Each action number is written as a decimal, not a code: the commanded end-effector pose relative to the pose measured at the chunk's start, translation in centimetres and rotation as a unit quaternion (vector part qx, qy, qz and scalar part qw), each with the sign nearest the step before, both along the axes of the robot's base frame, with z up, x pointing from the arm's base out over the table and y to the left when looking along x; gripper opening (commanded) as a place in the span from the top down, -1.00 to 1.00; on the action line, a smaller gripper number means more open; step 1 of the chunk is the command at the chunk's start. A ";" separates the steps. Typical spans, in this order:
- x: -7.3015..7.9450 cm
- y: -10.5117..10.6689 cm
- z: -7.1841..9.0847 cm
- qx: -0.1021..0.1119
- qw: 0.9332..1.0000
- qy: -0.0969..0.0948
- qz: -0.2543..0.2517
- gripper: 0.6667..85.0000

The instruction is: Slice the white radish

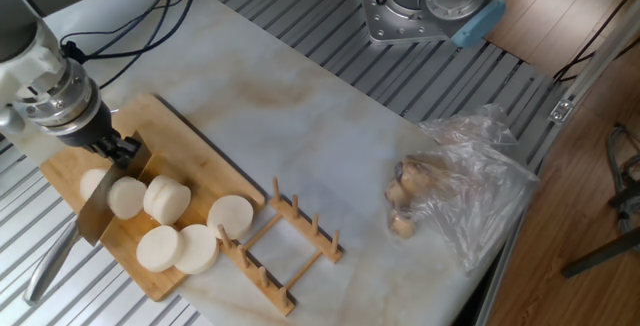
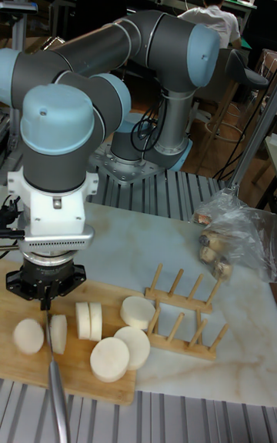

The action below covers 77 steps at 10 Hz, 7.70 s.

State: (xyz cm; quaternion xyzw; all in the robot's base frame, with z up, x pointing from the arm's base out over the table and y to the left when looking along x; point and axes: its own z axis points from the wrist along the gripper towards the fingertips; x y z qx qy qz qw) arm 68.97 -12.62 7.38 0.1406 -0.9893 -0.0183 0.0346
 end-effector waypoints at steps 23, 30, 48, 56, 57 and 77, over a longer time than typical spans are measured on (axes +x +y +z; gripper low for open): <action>-5.2 18.5 15.3 0.021 0.985 0.068 -0.157 0.98; -7.5 22.9 11.9 -0.015 0.979 0.060 -0.195 0.98; -11.0 24.4 6.2 -0.040 0.981 0.029 -0.190 0.98; -11.4 23.5 3.0 -0.045 0.978 0.012 -0.204 0.98; -11.4 23.8 2.8 -0.040 0.978 0.014 -0.204 0.98; -10.8 23.3 1.4 -0.051 0.979 0.002 -0.199 0.57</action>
